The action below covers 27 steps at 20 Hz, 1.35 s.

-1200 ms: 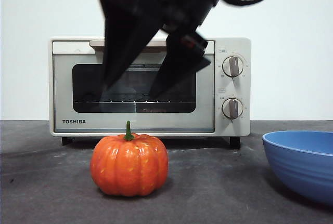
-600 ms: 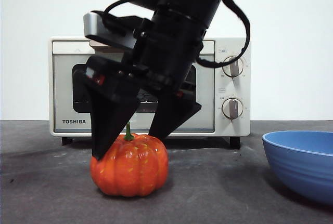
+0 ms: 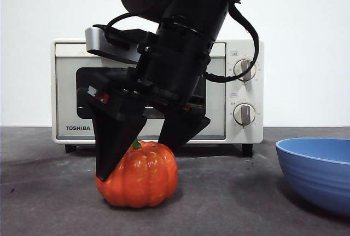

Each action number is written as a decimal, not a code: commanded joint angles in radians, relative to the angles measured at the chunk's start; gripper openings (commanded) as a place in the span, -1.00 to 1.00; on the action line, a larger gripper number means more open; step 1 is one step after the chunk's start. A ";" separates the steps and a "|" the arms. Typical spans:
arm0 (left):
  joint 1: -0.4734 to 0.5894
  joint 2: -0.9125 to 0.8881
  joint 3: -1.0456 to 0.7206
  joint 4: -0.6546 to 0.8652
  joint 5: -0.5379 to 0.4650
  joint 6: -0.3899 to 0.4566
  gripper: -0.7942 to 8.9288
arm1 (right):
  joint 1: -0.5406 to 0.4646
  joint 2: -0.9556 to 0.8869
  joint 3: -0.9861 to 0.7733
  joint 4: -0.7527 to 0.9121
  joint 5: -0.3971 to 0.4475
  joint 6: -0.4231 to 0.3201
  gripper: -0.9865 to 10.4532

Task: Place pumpkin in the steamer

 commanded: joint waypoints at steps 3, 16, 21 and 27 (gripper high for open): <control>-0.002 0.003 0.022 0.012 0.005 0.014 -0.80 | 0.013 -0.042 0.036 -0.037 0.052 0.014 -0.12; -0.002 0.003 0.022 0.019 0.005 0.014 -0.80 | -0.226 -0.509 -0.024 -0.314 0.102 0.045 -0.12; -0.002 0.003 0.022 0.021 0.005 0.013 -0.80 | -0.322 -0.647 -0.212 -0.295 0.096 0.084 -0.12; -0.002 0.003 0.022 0.022 0.005 0.014 -0.80 | -0.364 -0.695 -0.433 -0.151 0.071 0.180 -0.11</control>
